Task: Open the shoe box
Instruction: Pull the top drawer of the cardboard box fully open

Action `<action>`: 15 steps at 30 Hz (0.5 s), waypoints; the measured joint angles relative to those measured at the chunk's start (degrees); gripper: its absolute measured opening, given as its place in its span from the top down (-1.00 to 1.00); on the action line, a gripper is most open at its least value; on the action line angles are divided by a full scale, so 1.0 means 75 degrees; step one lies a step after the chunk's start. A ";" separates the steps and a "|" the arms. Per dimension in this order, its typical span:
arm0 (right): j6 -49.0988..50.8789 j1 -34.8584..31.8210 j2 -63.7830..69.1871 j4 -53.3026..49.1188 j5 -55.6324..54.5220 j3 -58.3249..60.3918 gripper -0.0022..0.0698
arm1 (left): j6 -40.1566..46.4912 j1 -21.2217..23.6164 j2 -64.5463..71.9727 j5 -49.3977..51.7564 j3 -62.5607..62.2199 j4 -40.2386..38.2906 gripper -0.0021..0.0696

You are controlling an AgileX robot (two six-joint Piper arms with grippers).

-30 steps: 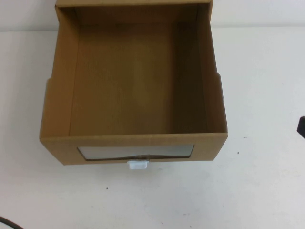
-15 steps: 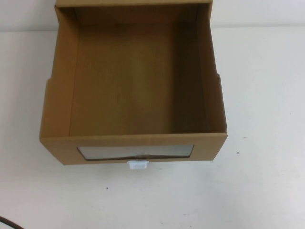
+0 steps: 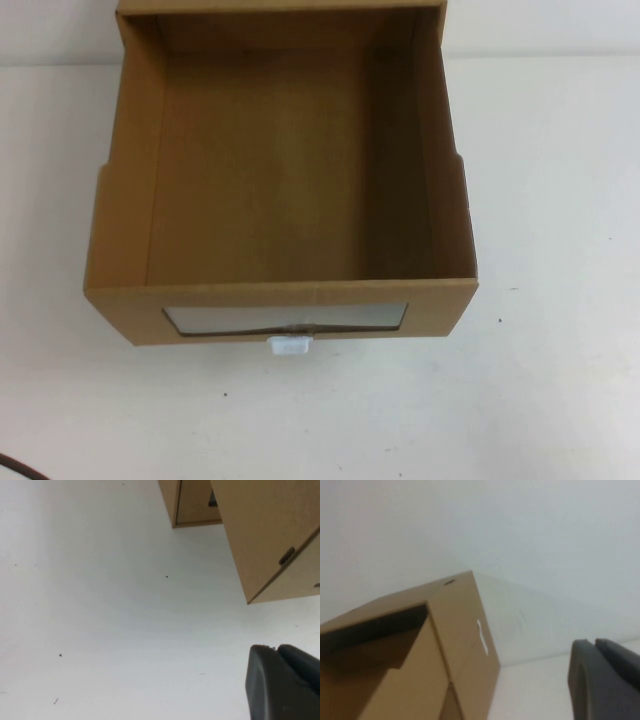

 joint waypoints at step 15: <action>-0.7958 -0.0527 -0.0477 0.7622 0.1668 0.1272 0.99 | 0.0000 0.0000 -0.0017 0.0000 0.0006 0.0016 0.95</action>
